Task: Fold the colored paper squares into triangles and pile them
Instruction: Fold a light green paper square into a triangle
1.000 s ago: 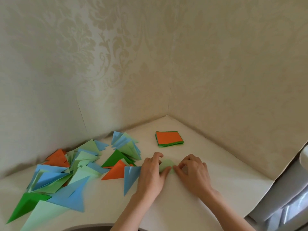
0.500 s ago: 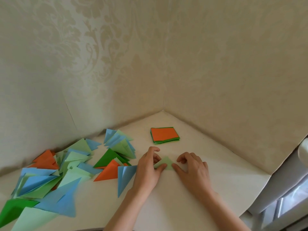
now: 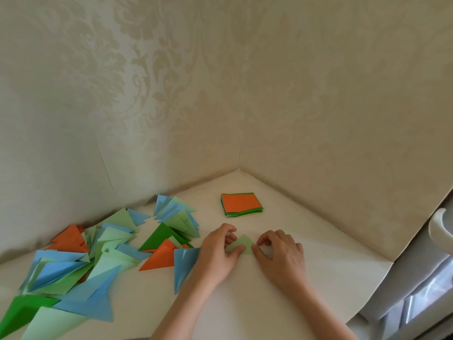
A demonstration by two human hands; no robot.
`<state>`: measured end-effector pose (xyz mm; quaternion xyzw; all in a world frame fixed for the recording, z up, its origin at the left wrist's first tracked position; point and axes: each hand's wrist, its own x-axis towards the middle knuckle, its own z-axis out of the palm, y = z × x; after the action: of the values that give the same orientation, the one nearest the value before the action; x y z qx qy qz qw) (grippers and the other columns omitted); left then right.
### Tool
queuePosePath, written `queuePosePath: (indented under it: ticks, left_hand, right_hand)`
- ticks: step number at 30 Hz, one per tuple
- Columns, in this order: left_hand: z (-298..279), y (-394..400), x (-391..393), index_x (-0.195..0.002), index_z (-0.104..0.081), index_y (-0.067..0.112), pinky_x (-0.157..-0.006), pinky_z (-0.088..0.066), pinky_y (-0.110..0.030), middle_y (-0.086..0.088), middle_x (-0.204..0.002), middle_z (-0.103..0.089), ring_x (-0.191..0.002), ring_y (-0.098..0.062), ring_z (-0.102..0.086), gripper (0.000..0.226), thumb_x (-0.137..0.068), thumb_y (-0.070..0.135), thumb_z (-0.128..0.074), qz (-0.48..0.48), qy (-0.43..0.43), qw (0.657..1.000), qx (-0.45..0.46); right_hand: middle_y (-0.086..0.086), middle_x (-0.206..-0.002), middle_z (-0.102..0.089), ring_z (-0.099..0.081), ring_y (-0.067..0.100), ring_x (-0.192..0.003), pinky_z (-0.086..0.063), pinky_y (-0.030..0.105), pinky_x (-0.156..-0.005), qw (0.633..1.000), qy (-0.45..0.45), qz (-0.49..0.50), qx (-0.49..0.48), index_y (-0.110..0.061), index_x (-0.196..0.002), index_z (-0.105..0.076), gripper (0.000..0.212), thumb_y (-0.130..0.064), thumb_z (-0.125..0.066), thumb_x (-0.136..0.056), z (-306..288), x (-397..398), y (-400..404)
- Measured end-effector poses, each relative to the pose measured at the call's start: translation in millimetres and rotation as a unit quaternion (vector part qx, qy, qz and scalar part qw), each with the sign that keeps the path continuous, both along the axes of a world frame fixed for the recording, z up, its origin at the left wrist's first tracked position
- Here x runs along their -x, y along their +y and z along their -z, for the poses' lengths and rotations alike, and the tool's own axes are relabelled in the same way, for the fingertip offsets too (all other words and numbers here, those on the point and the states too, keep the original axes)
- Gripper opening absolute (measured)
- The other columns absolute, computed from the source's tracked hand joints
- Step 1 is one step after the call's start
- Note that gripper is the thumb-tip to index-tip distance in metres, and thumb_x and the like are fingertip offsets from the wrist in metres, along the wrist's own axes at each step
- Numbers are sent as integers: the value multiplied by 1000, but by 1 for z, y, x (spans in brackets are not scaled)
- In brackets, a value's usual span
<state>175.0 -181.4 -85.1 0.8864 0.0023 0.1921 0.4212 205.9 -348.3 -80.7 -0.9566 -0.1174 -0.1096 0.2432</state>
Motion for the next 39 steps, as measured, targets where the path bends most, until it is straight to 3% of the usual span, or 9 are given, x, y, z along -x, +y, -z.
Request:
queuePosePath:
  ticks: [2,6,13,20,25,28,30,32,39]
  left_hand:
    - [1,-7,-1,-107,-57,24,-74,-39,-10,13,-89,-57,-84,-4,-50,38,-76,31,-78,-16,-12,999,-32]
    - [2,-10,-1,-101,-59,23,-71,-38,-8,12,-86,-58,-82,-2,-51,40,-70,34,-83,-34,-14,999,6]
    - [-4,0,-3,-99,-61,21,-69,-40,-6,9,-85,-65,-77,-5,-55,40,-69,11,-84,-17,32,997,67]
    - [-7,8,-2,-97,-65,18,-73,-49,-15,6,-87,-70,-77,-4,-61,35,-71,-2,-79,13,42,995,88]
    - [-11,15,1,-94,-65,20,-75,-51,-13,-1,-90,-70,-86,-14,-67,40,-78,-17,-62,15,59,993,97]
    - [-8,10,7,-98,-67,18,-75,-49,-14,4,-91,-65,-84,-12,-62,28,-84,-5,-61,-35,26,999,4]
    - [-8,2,11,-103,-65,16,-75,-49,-25,4,-91,-62,-86,-15,-59,18,-86,14,-68,-76,5,995,-70]
    - [-6,-7,12,-105,-64,15,-75,-47,-29,0,-93,-60,-89,-18,-55,29,-83,31,-72,-100,4,989,-112]
    - [-13,-20,2,-110,-59,19,-76,-40,-21,1,-96,-54,-98,-19,-51,41,-78,37,-76,-117,87,988,-56]
  right_hand:
    - [-17,-95,-51,-50,10,-99,-30,28,-80,1000,4,-1,4,-37,-93,-54,19,-55,-53,-86,-1,0,0]
    - [-17,-95,-48,-47,8,-99,-26,27,-78,1000,14,0,11,-39,-94,-53,26,-62,-52,-84,-2,1,2]
    - [-17,-94,-48,-46,7,-98,-27,27,-80,999,39,-25,-24,-39,-93,-55,15,-51,-58,-85,-5,-1,-3]
    - [-17,-93,-50,-48,8,-100,-25,27,-82,994,75,-48,-68,-39,-92,-59,5,-37,-61,-88,-7,-4,-8]
    - [-17,-97,-52,-48,8,-101,-25,26,-81,996,49,-37,-58,-38,-94,-59,5,-37,-58,-89,-5,0,-8]
    - [-17,-99,-52,-49,9,-101,-26,26,-79,999,18,-24,-35,-37,-96,-59,8,-37,-56,-89,-2,3,-7]
    - [-16,-101,-54,-50,10,-101,-26,26,-79,999,6,-24,-25,-37,-98,-59,10,-38,-54,-90,-1,3,-6]
    - [-15,-102,-54,-50,11,-101,-27,27,-79,999,5,-27,-26,-36,-99,-59,11,-38,-53,-90,0,3,-6]
    - [-15,-104,-55,-50,12,-103,-29,27,-81,999,7,-29,-22,-36,-103,-58,15,-40,-53,-90,0,1,-6]
